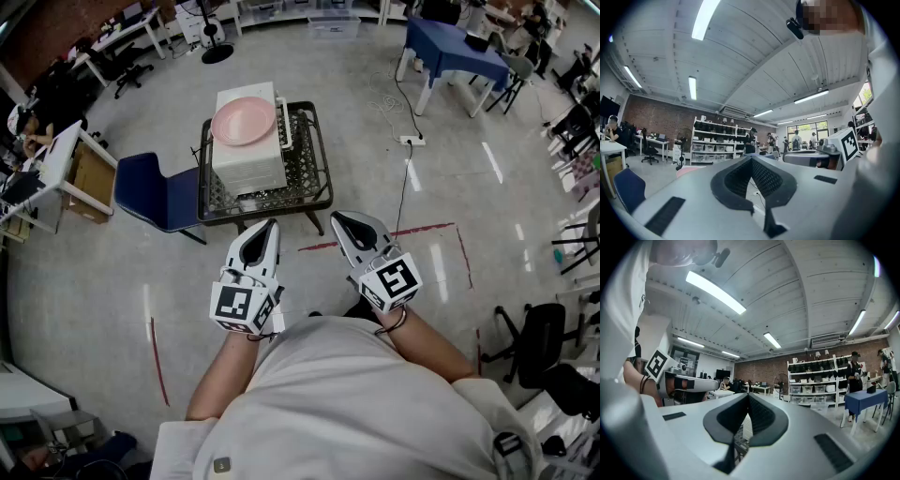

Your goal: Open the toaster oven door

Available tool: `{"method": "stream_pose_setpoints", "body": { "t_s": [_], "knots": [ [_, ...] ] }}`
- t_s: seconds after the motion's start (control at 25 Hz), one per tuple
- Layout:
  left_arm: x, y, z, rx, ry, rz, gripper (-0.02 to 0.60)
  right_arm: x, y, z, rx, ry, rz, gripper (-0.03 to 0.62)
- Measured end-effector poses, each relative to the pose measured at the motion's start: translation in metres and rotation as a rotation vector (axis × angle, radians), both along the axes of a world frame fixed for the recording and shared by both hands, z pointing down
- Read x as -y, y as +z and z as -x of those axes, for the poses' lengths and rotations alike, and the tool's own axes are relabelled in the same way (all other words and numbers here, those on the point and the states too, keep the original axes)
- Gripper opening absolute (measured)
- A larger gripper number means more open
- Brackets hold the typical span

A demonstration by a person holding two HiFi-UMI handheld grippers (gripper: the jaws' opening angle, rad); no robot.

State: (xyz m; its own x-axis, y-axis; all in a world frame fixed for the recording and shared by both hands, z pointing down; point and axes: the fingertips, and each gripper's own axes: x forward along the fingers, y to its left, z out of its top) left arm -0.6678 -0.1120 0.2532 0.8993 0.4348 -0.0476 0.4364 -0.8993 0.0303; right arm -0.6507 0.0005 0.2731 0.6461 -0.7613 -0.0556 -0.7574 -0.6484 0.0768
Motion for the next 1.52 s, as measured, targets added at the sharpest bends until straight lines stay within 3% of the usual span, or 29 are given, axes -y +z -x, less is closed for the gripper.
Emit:
{"method": "stream_pose_setpoints", "body": {
  "t_s": [0.72, 1.52],
  "knots": [
    [-0.042, 0.015, -0.049, 0.026, -0.006, -0.019, 0.015, -0.062, 0.012, -0.05, 0.047, 0.072, -0.037, 0.018],
    [-0.229, 0.044, -0.227, 0.083, -0.061, 0.01, 0.015, -0.268, 0.034, -0.199, 0.103, 0.047, 0.013, 0.018]
  ]
}}
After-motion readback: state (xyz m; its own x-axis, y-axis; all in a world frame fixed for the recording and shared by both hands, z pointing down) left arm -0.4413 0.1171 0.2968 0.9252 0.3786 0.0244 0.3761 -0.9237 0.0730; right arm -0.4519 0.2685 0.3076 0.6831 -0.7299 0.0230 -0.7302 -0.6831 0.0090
